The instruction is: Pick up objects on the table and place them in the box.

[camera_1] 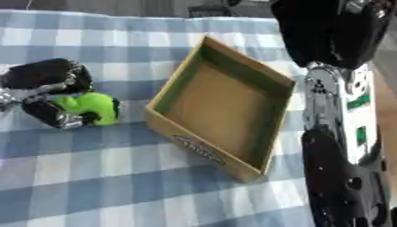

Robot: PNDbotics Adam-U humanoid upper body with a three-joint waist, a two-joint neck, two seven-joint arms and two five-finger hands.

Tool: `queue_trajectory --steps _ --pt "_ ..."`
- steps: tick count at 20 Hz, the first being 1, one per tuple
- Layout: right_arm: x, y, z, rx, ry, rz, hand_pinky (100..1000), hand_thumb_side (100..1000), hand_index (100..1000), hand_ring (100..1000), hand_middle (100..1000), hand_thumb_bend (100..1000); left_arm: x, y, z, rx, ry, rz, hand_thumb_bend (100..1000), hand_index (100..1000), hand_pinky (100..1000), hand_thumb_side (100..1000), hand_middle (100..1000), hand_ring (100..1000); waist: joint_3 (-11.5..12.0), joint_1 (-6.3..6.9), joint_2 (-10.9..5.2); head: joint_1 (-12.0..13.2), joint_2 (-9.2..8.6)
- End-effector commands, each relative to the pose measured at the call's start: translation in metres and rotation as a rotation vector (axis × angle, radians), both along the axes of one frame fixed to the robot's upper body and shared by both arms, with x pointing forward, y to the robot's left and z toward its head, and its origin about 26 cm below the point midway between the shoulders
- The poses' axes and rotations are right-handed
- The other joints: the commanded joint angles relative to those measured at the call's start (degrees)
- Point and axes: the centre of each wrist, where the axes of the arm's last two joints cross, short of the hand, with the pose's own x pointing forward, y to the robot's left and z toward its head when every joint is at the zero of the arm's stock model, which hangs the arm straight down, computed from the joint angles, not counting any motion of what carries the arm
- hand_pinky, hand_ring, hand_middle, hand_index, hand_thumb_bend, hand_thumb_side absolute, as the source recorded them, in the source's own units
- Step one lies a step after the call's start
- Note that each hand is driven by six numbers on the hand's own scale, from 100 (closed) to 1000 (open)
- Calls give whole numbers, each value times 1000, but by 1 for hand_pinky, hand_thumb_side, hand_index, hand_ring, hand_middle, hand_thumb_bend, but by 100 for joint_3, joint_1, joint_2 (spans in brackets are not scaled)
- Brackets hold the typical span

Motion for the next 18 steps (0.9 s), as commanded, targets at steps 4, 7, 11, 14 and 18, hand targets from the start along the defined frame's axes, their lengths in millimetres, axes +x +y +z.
queue_trajectory --steps 4,7,11,14,18 --pt "-3 0 7 3 -27 3 480 940 834 567 682 100 -1 7 24 -71 -141 -33 157 194 100 751 100 100 23 28 -85 -80 -1" --pt "-2 -2 6 -1 -25 -4 480 940 834 566 682 100 -4 8 32 -54 -196 -40 155 188 100 748 100 100 52 42 -100 -82 -1" --pt "-2 -5 5 -9 -20 -21 480 939 832 566 681 100 -9 10 46 -41 -260 -38 149 188 100 745 100 100 110 93 -137 -31 -1" --pt "-2 -8 3 -15 -14 -34 480 938 831 566 681 100 -14 8 60 -35 -300 -35 140 188 100 741 100 100 155 147 -183 39 -1" --pt "-2 -12 1 -21 -3 -56 479 935 823 564 676 100 -22 -2 80 -46 -342 -55 137 186 100 740 100 100 198 243 -262 115 -1"
